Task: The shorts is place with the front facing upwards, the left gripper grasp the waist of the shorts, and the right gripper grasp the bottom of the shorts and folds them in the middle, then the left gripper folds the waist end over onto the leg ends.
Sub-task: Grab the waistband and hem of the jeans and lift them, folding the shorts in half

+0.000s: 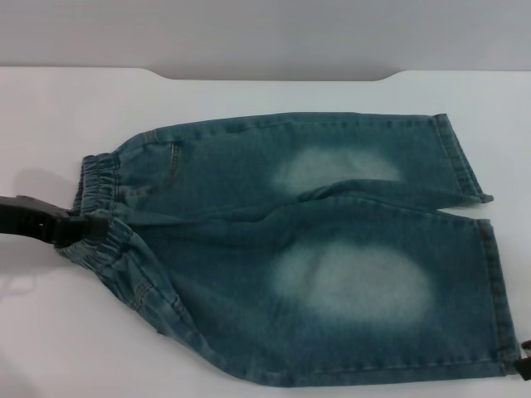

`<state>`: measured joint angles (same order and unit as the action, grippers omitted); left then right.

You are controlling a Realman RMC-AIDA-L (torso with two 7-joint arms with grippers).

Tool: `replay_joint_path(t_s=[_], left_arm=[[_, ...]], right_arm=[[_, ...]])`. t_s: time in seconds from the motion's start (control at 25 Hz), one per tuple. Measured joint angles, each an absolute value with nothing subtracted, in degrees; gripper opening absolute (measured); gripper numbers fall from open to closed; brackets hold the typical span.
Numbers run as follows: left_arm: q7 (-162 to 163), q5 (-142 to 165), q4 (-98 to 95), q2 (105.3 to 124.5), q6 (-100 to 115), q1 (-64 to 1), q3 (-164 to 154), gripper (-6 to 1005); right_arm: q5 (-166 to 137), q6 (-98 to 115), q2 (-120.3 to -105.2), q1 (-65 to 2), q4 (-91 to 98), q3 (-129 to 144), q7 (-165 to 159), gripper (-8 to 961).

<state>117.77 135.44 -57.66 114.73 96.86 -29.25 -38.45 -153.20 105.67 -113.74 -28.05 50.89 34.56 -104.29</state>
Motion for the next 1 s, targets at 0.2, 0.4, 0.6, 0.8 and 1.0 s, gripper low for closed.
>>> replay_joint_path(t_s=[0.2, 0.4, 0.6, 0.8, 1.0], left_arm=[[117.76, 135.51, -57.65, 114.59, 96.77, -29.36, -39.33, 38], [117.93, 135.53, -57.65, 114.52, 96.72, -29.44, -39.56, 40], [117.96, 135.53, -57.85, 114.51, 96.71, -29.53, -39.56, 39], [118.07, 135.53, -57.90, 114.44, 96.68, -29.85, -39.55, 38], [118.11, 135.53, -57.88, 114.42, 96.68, -30.09, -39.54, 39]], right_arm=[[-153.20, 105.51, -113.44, -27.89, 51.06, 34.47, -104.88, 430], [-153.20, 105.42, -113.49, -28.28, 51.13, 34.45, -105.02, 429], [-153.20, 104.84, -113.70, -28.58, 50.73, 34.87, -105.03, 429], [-153.19, 104.81, -113.76, -28.63, 50.61, 34.95, -105.06, 428], [-153.20, 104.73, -113.82, -28.65, 50.53, 35.03, -105.57, 427]])
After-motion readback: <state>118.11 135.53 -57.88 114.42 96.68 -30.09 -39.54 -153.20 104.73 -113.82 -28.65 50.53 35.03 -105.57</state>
